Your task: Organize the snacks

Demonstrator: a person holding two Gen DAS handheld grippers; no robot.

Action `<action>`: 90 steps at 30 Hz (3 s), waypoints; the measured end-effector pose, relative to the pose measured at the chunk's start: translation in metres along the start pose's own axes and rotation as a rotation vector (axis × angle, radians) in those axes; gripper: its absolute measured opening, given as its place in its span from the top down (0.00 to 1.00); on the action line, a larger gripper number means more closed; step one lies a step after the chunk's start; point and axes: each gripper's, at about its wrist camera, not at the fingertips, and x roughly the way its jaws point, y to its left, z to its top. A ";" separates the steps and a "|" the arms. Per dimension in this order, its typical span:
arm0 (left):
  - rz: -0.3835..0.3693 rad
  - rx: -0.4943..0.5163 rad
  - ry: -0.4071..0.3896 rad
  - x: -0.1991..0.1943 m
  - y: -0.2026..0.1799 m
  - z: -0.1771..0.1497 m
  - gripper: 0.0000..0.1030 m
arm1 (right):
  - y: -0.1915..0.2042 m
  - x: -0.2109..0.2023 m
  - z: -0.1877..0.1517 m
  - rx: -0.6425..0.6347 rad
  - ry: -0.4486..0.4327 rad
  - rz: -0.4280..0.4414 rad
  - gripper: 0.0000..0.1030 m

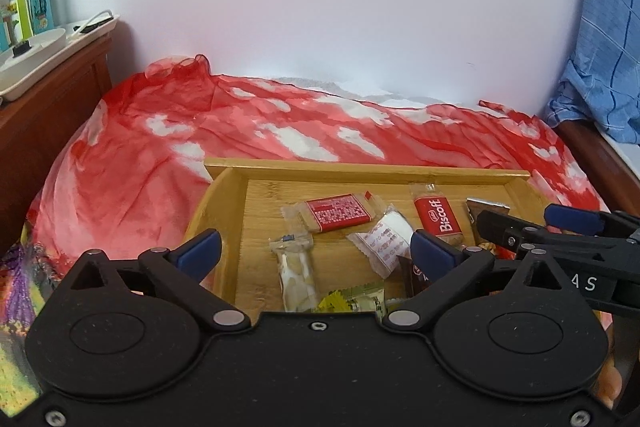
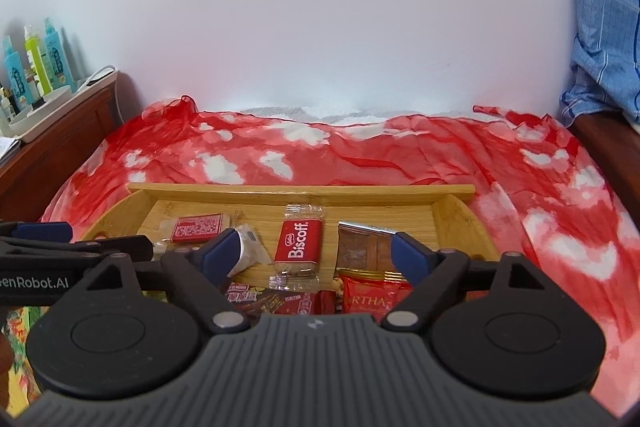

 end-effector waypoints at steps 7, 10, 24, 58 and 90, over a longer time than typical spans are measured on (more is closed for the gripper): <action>0.006 0.023 -0.022 -0.022 -0.004 -0.006 0.01 | 0.000 -0.024 -0.003 -0.033 -0.052 -0.012 0.09; 0.004 0.031 -0.035 -0.033 -0.006 -0.012 0.01 | -0.001 -0.034 -0.005 -0.031 -0.069 -0.010 0.06; -0.014 0.041 -0.051 -0.082 -0.012 -0.048 0.01 | -0.003 -0.083 -0.025 -0.028 -0.150 -0.006 0.00; 0.020 0.074 -0.024 -0.139 -0.018 -0.158 0.01 | 0.006 -0.149 -0.135 -0.013 -0.079 -0.068 0.00; 0.072 0.096 0.020 -0.095 -0.016 -0.205 0.00 | 0.001 -0.125 -0.196 -0.003 0.024 -0.155 0.00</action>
